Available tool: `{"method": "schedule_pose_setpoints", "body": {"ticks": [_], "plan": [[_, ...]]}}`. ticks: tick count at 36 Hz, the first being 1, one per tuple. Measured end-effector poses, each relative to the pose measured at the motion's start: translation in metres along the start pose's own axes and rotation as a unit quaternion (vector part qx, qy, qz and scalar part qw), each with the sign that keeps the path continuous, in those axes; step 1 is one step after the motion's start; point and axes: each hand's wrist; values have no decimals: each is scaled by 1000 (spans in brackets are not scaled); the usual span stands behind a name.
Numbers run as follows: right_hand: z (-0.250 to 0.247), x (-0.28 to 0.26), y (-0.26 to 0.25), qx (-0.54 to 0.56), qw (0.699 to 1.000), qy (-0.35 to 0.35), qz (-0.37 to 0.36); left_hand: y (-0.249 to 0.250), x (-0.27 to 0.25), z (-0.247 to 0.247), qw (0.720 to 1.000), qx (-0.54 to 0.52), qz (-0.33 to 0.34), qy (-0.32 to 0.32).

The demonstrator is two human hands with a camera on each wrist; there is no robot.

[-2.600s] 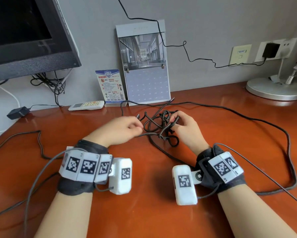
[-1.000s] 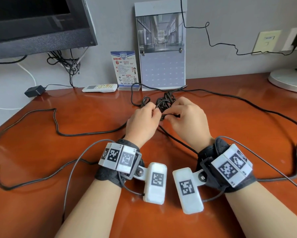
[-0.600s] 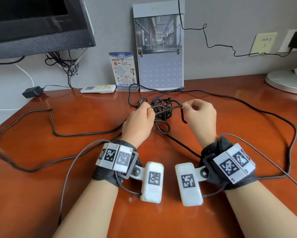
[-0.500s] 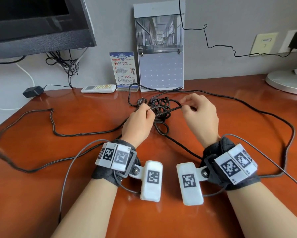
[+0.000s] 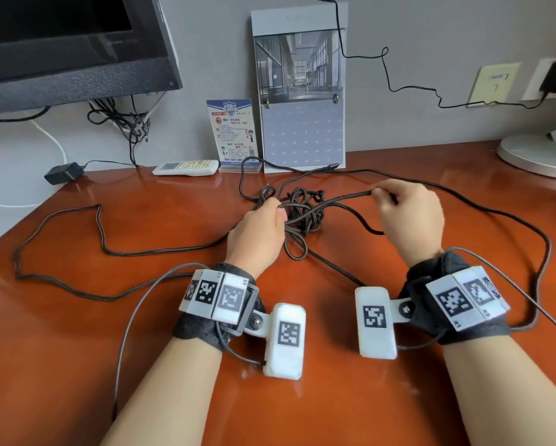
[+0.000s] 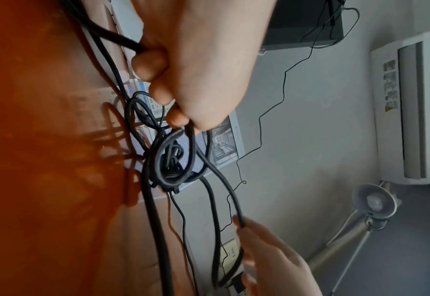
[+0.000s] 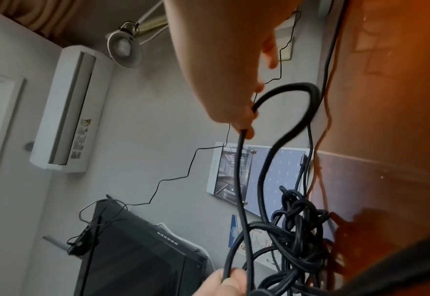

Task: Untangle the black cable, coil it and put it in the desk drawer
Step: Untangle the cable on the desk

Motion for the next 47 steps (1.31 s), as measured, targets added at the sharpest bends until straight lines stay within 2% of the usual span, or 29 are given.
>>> {"method": "schedule_pose_setpoints", "body": {"ticks": [2,5,8,11,14,21,25,33,36,38,41,42,45,47], "plan": [[2,0,1,-17,999,-3,-28,1,0,0,1000,-4,0,-6],[3,-6,-10,-14,993,-5,-119,0,0,0,1000,-23,4,-8],[6,-16,-24,-28,976,-62,-208,2,-1,-1,999,-41,12,-7],[14,-25,-33,-91,956,-119,-250,3,-2,-2,999,-44,21,-4],[19,-28,-35,-120,954,-154,-226,5,-4,-3,999,5,29,-19],[18,-29,-32,-36,974,-131,-179,3,-2,-2,999,33,14,18],[12,-22,-29,46,988,-96,-108,1,-1,-1,999,21,10,32],[6,-15,-25,141,988,14,-62,1,0,0,999,-30,15,18],[-6,-5,-19,212,972,100,-12,-7,-1,-1,1000,-29,-1,2],[-15,3,-9,223,965,131,37,-12,-2,-1,998,-54,-15,-3],[-14,10,4,159,977,90,108,-9,-2,0,998,-60,-16,-4],[-12,11,8,124,984,68,111,-7,-2,0,998,-56,-13,0],[-10,10,3,62,993,8,97,-4,-2,1,999,-48,-10,13],[-11,5,-4,11,998,-13,54,-6,-2,1,998,-52,-12,21]]}}
Point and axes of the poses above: each hand's wrist, its own x-axis towards the middle knuckle, its own z-axis out of the palm, y = z × x, and after that the axes turned 11 degrees about z, right-handed
